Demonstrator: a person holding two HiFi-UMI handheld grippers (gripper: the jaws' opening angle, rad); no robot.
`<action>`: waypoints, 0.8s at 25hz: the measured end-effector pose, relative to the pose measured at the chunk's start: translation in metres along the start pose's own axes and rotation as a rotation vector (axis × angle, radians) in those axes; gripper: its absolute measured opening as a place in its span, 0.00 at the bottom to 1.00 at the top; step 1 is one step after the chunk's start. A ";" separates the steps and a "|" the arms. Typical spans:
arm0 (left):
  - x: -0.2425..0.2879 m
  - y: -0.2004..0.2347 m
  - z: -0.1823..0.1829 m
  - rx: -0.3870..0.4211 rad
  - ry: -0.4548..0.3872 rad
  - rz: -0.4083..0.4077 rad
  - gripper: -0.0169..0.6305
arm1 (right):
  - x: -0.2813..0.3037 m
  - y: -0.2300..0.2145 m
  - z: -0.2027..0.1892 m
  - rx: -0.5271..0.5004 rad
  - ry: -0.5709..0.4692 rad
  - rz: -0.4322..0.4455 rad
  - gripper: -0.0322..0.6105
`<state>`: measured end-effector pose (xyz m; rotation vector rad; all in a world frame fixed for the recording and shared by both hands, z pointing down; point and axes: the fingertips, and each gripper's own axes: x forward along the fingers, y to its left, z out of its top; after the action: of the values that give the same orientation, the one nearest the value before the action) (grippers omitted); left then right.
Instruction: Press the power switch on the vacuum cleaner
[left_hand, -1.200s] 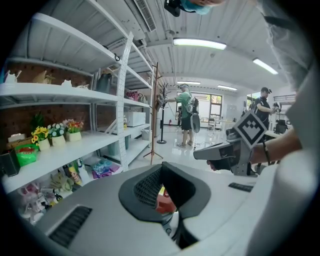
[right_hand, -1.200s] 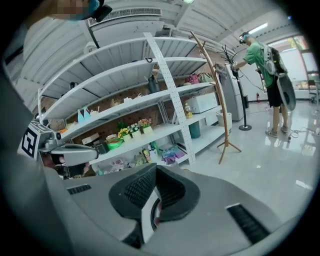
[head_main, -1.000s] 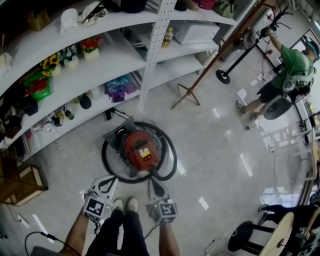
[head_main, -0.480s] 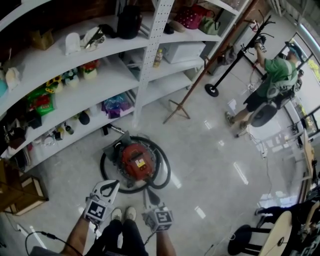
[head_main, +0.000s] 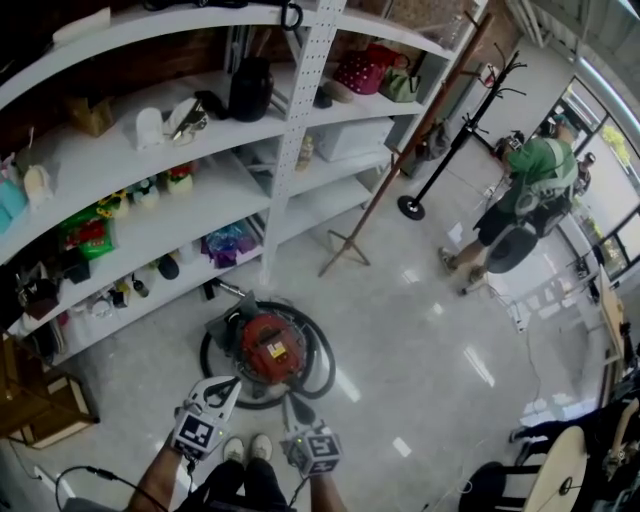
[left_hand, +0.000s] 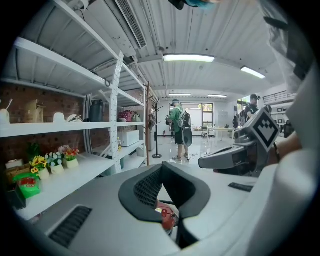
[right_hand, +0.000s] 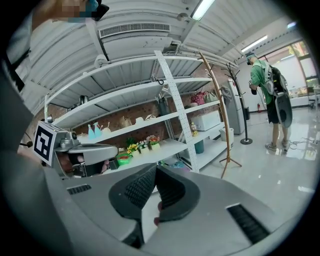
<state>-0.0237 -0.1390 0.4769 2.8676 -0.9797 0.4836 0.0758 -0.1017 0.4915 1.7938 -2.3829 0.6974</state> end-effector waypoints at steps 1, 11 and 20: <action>-0.001 0.000 0.004 -0.001 -0.006 0.001 0.04 | -0.001 0.001 0.003 -0.001 -0.004 0.001 0.07; -0.018 -0.001 0.037 -0.030 -0.063 0.004 0.04 | -0.026 0.005 0.027 -0.016 -0.035 -0.010 0.07; -0.028 -0.011 0.068 -0.015 -0.102 -0.008 0.04 | -0.051 0.010 0.050 -0.015 -0.086 -0.022 0.07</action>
<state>-0.0196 -0.1250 0.4043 2.9070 -0.9818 0.3306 0.0931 -0.0736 0.4272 1.8771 -2.4109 0.6101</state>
